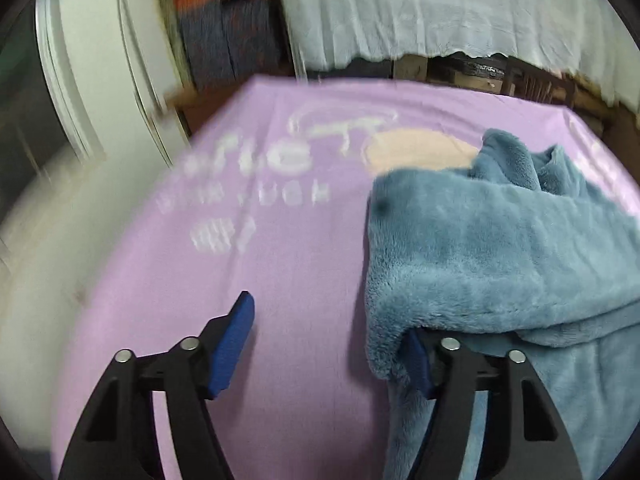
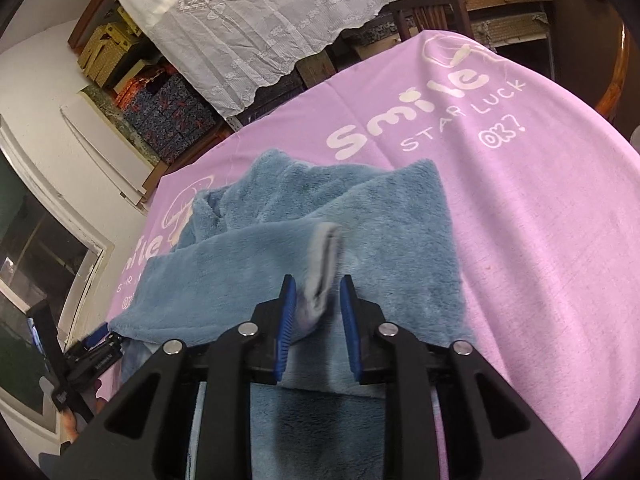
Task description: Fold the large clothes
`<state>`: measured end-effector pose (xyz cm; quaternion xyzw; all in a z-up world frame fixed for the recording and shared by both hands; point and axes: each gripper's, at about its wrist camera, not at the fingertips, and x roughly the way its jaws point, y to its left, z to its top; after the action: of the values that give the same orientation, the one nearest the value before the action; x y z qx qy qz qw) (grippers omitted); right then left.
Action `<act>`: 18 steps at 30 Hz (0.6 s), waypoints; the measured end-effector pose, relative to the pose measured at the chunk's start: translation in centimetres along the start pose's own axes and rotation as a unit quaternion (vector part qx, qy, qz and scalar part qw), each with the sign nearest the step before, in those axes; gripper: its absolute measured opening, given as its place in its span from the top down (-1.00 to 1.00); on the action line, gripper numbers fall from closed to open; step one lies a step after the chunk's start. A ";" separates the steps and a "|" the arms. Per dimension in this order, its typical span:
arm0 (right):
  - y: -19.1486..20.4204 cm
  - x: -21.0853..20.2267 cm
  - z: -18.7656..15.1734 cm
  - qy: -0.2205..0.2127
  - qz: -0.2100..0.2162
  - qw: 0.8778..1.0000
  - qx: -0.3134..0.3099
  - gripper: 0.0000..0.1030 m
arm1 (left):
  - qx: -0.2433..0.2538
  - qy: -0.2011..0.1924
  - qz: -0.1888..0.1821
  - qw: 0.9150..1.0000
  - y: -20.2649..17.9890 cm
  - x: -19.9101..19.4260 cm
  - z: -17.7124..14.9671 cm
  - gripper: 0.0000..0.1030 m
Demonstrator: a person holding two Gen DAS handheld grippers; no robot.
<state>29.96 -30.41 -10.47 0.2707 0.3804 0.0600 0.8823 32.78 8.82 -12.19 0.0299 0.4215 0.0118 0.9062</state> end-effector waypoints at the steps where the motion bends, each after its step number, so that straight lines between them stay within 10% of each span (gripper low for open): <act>1: 0.0 0.2 -0.1 0.004 -0.003 1.000 -0.002 0.62 | -0.003 0.010 -0.007 1.000 0.2 0.2 -0.2 -0.21; 6: 0.6 -0.1 -0.1 -0.003 -0.010 1.000 -0.020 0.59 | 0.015 0.001 0.026 1.000 -0.7 -0.1 -0.9 -0.13; 11: 1.2 -1.0 0.1 -0.024 -0.011 0.999 -0.038 0.59 | -0.020 0.015 -0.021 0.999 0.7 -0.6 -1.0 -0.34; 18: 2.5 -1.5 1.4 -0.025 0.028 0.999 -0.039 0.59 | 0.001 -0.089 -0.029 0.996 -0.9 -7.0 -0.2 -0.68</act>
<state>30.15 -29.41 -7.43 0.2477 0.3476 0.0928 0.8996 28.11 7.61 -6.98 0.0197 0.3403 -0.0177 0.9400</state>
